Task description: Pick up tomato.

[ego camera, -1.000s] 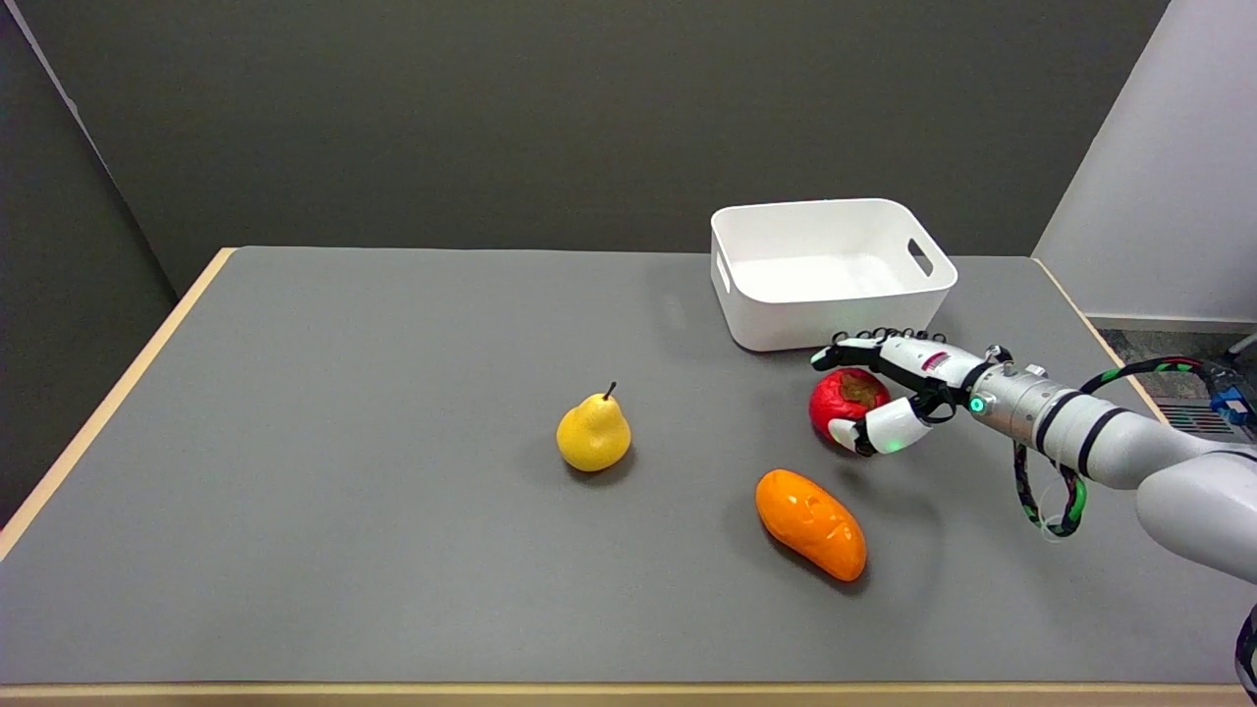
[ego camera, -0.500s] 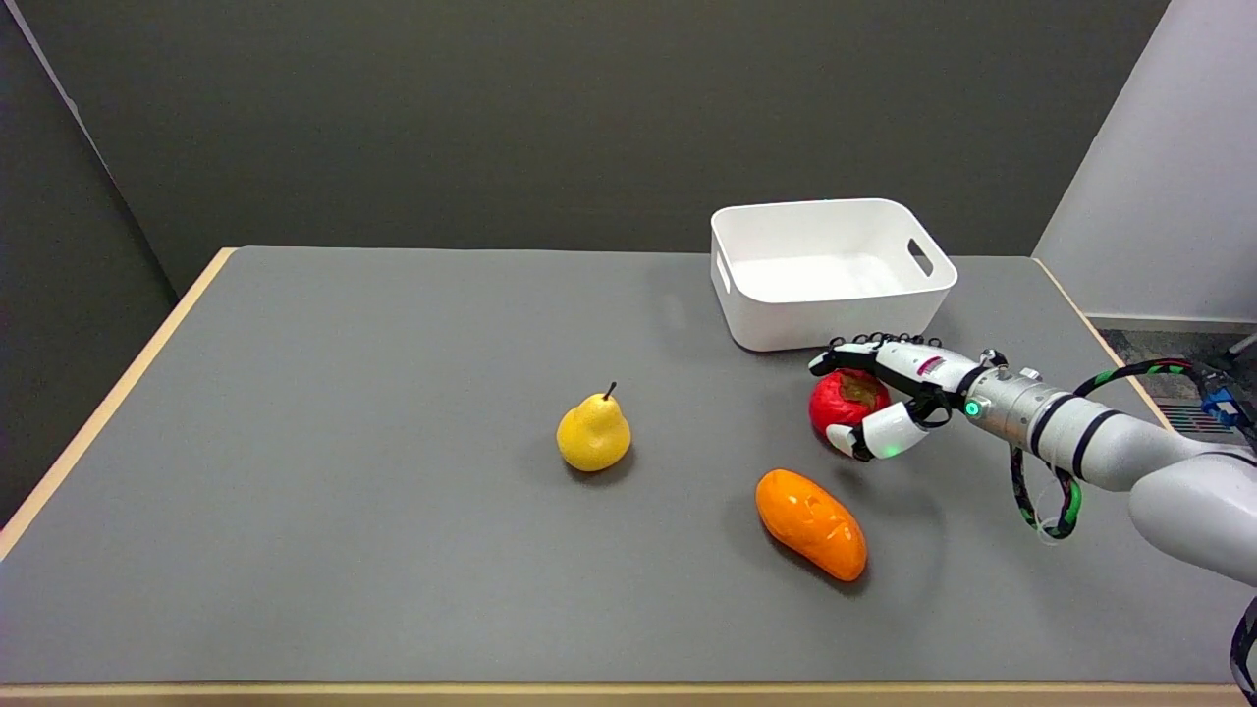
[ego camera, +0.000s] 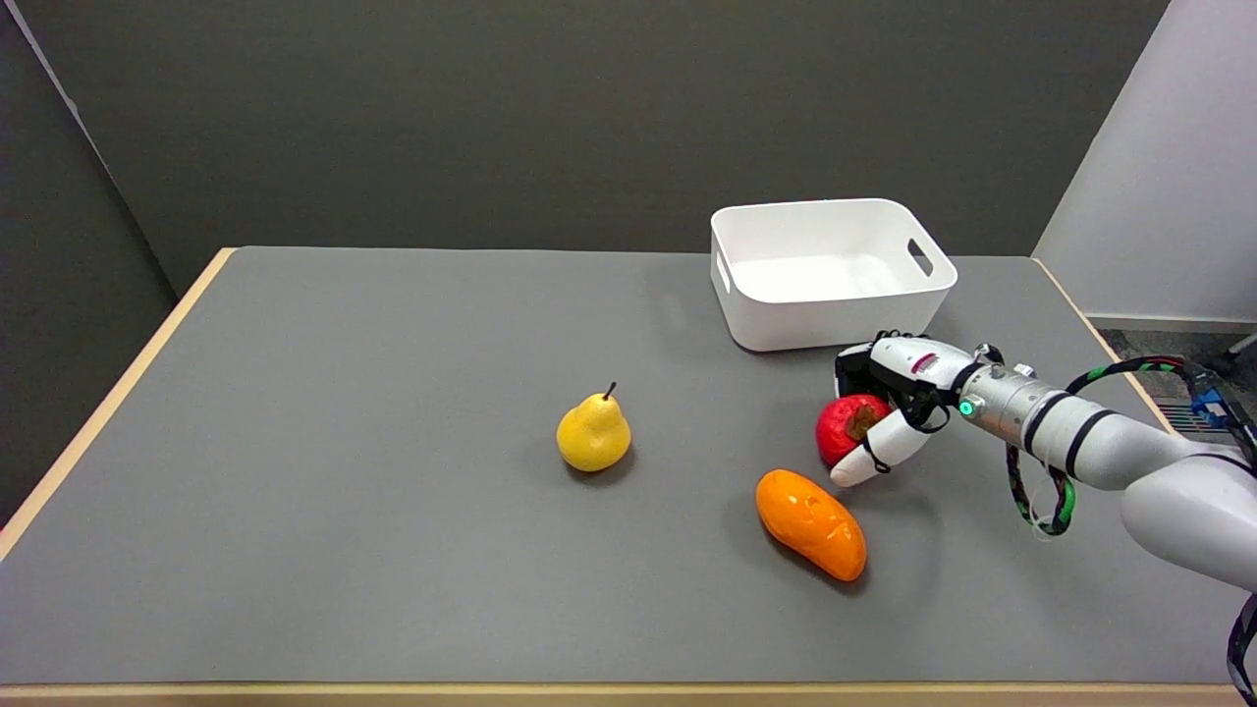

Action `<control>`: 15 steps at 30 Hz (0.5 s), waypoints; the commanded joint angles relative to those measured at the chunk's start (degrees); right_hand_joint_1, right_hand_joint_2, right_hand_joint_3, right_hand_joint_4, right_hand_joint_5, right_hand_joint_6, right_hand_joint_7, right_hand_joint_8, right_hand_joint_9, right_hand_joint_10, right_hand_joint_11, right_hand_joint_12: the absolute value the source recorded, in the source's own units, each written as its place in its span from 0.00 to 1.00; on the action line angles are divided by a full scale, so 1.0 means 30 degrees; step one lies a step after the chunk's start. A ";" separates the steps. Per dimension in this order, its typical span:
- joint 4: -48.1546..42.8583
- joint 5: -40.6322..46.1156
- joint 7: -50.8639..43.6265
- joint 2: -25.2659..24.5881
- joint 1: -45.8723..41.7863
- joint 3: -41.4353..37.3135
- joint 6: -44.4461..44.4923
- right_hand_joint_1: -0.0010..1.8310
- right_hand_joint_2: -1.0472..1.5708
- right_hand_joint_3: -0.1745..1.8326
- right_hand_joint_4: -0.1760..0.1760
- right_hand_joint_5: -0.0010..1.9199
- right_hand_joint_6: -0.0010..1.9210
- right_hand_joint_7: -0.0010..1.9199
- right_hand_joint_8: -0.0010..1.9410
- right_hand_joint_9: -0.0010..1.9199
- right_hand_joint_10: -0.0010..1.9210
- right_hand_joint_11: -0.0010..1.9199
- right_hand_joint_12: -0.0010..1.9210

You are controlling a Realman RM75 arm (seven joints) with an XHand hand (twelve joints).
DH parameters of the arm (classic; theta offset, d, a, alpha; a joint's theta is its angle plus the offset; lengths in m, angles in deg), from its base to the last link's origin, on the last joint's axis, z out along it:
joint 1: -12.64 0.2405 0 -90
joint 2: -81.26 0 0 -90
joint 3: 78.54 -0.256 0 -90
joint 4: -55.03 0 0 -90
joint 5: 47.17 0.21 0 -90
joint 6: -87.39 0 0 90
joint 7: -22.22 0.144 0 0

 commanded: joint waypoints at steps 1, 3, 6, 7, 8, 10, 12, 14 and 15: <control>-0.0169 -0.0471 -0.1348 -0.0013 0.0117 -0.0025 0.3022 0.73 0.83 0.20 0.12 0.33 0.84 0.43 0.65 0.37 0.75 0.40 0.95; -0.0283 -0.0453 -0.1271 -0.0075 0.0099 -0.0444 0.3851 0.73 0.82 0.22 0.12 0.32 0.83 0.44 0.66 0.37 0.75 0.41 0.95; -0.0690 -0.0444 -0.1280 -0.0120 0.0010 -0.1329 0.4936 0.73 0.81 0.24 0.13 0.33 0.83 0.44 0.67 0.38 0.75 0.43 0.95; -0.0877 -0.0444 -0.1354 -0.0120 0.0010 -0.1739 0.5391 0.73 0.82 0.23 0.12 0.32 0.82 0.43 0.67 0.39 0.76 0.43 0.95; -0.0960 -0.0462 -0.1386 -0.0120 0.0010 -0.1932 0.5627 0.73 0.82 0.23 0.12 0.31 0.81 0.43 0.67 0.41 0.77 0.44 0.94; -0.1421 -0.0590 -0.1421 -0.0120 0.0056 -0.2625 0.6521 0.73 0.80 0.26 0.09 0.33 0.82 0.45 0.66 0.38 0.75 0.42 0.96; -0.1884 -0.0625 -0.1421 -0.0120 0.0064 -0.3289 0.7372 0.73 0.81 0.24 0.11 0.31 0.81 0.43 0.67 0.40 0.77 0.44 0.95; -0.2314 -0.0630 -0.1421 -0.0120 0.0046 -0.3896 0.8148 0.73 0.82 0.23 0.11 0.31 0.81 0.43 0.67 0.41 0.77 0.44 0.95; -0.2614 -0.0630 -0.1421 -0.0120 0.0021 -0.4312 0.8657 0.73 0.81 0.24 0.11 0.31 0.81 0.43 0.67 0.41 0.77 0.44 0.95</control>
